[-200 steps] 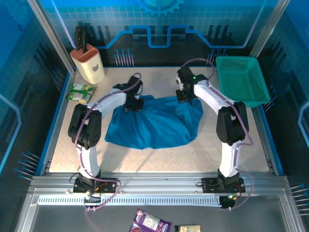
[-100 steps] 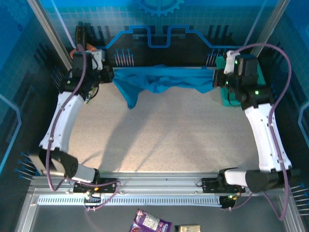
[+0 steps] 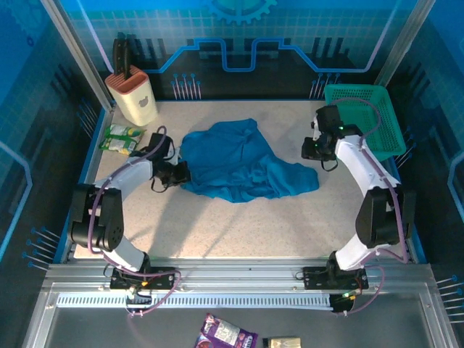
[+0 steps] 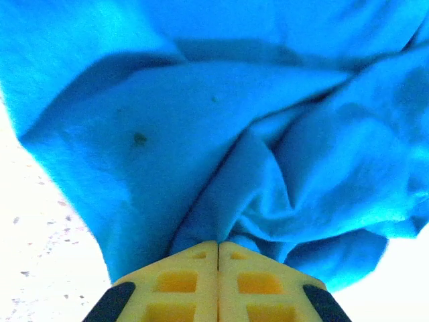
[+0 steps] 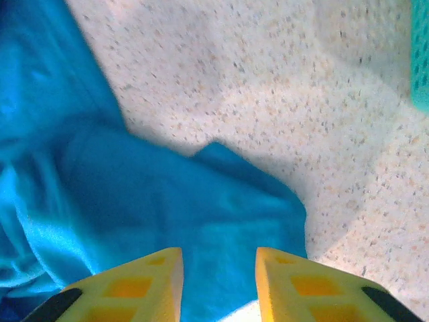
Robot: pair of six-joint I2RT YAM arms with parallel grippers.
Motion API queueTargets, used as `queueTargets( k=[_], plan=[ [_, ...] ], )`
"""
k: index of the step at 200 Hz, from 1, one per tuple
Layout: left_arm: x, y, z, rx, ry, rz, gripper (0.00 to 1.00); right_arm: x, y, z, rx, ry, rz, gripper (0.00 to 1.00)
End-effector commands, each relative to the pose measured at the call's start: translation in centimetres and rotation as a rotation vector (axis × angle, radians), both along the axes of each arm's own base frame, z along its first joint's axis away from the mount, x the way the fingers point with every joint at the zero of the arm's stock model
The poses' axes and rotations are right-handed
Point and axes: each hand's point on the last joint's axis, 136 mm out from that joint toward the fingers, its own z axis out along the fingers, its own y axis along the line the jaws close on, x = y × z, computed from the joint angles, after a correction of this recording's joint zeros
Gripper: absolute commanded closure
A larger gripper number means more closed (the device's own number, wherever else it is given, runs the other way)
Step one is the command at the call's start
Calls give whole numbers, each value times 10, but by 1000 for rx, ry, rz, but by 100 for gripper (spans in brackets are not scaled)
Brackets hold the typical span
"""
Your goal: Fold the inside-out t-shirt
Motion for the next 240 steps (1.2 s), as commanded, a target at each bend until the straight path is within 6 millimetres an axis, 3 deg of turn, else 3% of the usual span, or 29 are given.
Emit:
queueTargets(
  k=[1, 12, 32, 47, 69, 88, 113, 135, 155, 163, 178, 191, 198, 215, 240],
  plan=[
    [17, 0, 11, 25, -81, 20, 92, -12, 22, 25, -45, -64, 33, 59],
    [17, 2, 9, 36, -76, 19, 92, -19, 44, 27, -28, -75, 95, 59],
    [17, 4, 6, 51, -68, 17, 93, -40, 110, 22, 38, -87, 295, 59],
    [18, 5, 5, 60, -66, 18, 93, -61, 158, 6, 82, -51, 441, 59],
    [18, 3, 5, 52, -64, 16, 93, -83, 212, -22, 41, -3, 620, 58],
    [19, 1, 5, 41, -65, 13, 93, -92, 251, -43, -43, 7, 786, 53],
    [18, 0, 5, 37, -61, 8, 93, -87, 281, -67, -186, -13, 967, 41],
    [17, 1, 6, 37, -63, 7, 93, -78, 297, -80, -340, -72, 1108, 33],
    [16, -1, 7, 26, -66, 6, 93, -72, 311, -89, -374, -94, 1180, 35],
    [15, -1, 7, 21, -66, 8, 93, -71, 315, -90, -368, -94, 1197, 44],
    [15, -3, 11, 7, -72, 9, 93, -69, 318, -84, -367, -102, 1200, 75],
    [15, -5, 14, -4, -79, 10, 93, -70, 317, -72, -359, -124, 1194, 94],
    [15, -5, 17, -10, -84, 11, 92, -71, 314, -64, -353, -136, 1188, 100],
    [17, -8, 27, -32, -111, 8, 86, -74, 299, -38, -343, -177, 1151, 100],
    [22, 0, 46, 3, -176, 38, 67, -70, 247, 0, -340, -240, 1003, 100]
  ],
)
